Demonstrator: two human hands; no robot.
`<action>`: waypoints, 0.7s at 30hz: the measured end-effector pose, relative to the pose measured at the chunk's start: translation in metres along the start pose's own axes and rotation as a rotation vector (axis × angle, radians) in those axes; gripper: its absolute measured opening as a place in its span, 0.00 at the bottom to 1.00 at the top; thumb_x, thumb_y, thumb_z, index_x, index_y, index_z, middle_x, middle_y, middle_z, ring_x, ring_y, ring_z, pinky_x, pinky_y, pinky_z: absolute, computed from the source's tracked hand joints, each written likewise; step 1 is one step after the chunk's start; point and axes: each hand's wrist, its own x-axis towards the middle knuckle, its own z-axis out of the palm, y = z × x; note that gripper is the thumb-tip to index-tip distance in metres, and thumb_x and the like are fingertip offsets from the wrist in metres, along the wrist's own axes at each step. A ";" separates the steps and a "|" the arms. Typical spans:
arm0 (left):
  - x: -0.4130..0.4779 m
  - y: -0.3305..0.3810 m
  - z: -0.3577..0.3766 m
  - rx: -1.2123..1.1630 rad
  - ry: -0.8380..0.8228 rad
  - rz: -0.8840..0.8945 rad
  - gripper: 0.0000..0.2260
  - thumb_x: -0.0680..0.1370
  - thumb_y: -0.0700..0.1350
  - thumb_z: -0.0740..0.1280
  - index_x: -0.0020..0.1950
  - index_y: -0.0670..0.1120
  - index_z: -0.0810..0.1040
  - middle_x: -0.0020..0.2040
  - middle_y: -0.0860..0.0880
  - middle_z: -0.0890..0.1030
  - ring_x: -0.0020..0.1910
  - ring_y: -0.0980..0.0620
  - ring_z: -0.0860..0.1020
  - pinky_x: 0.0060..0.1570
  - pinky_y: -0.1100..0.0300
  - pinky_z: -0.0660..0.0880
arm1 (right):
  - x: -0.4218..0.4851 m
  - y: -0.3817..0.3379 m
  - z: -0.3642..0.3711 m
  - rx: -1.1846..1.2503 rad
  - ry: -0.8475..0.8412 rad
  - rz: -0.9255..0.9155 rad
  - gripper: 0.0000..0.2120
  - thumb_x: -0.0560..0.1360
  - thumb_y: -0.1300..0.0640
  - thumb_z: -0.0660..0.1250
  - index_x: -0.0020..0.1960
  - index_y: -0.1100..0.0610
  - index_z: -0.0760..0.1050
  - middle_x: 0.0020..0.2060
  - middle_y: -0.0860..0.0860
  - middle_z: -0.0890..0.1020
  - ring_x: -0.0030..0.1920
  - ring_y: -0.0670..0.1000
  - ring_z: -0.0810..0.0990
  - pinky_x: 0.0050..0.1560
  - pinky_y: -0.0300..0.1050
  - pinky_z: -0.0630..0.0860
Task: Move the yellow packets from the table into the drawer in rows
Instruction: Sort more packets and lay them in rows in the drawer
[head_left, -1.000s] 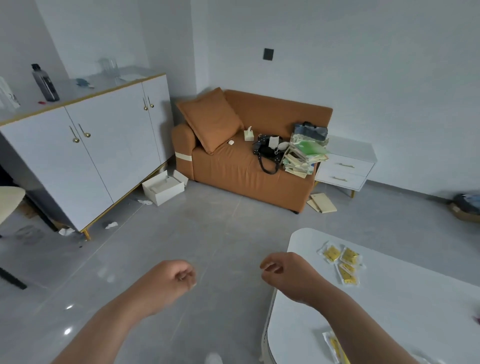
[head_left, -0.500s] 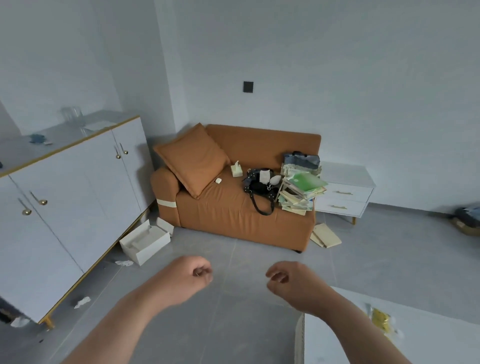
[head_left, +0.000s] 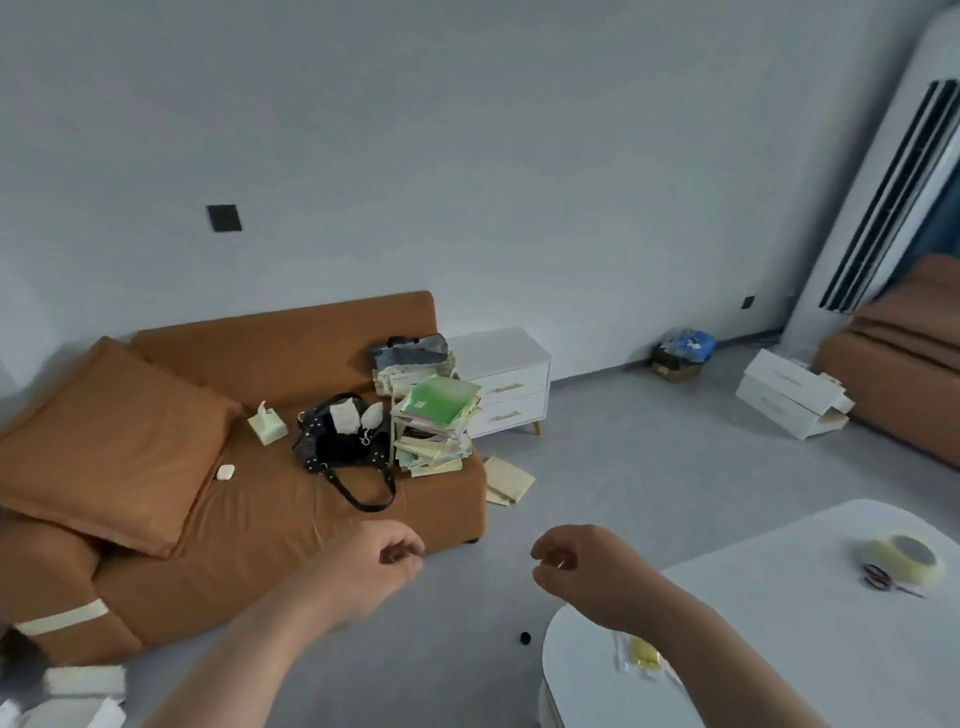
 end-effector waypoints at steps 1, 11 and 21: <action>0.019 -0.003 -0.007 0.004 -0.019 0.023 0.04 0.78 0.49 0.65 0.49 0.59 0.76 0.48 0.60 0.79 0.49 0.64 0.76 0.44 0.71 0.69 | 0.007 -0.001 -0.002 0.005 0.020 0.038 0.12 0.74 0.50 0.65 0.56 0.48 0.79 0.43 0.40 0.79 0.44 0.41 0.77 0.44 0.31 0.71; 0.172 0.046 0.016 0.103 -0.253 0.288 0.10 0.68 0.64 0.65 0.46 0.64 0.79 0.43 0.61 0.82 0.45 0.64 0.79 0.50 0.59 0.78 | 0.009 0.039 -0.045 0.098 0.280 0.401 0.12 0.74 0.51 0.65 0.56 0.48 0.79 0.41 0.37 0.78 0.45 0.41 0.78 0.51 0.36 0.74; 0.257 0.157 0.106 0.166 -0.609 0.457 0.03 0.77 0.49 0.67 0.49 0.58 0.76 0.50 0.55 0.81 0.50 0.62 0.78 0.51 0.67 0.74 | -0.005 0.148 -0.081 0.238 0.499 0.651 0.12 0.75 0.53 0.66 0.58 0.52 0.79 0.47 0.44 0.81 0.48 0.45 0.78 0.50 0.36 0.72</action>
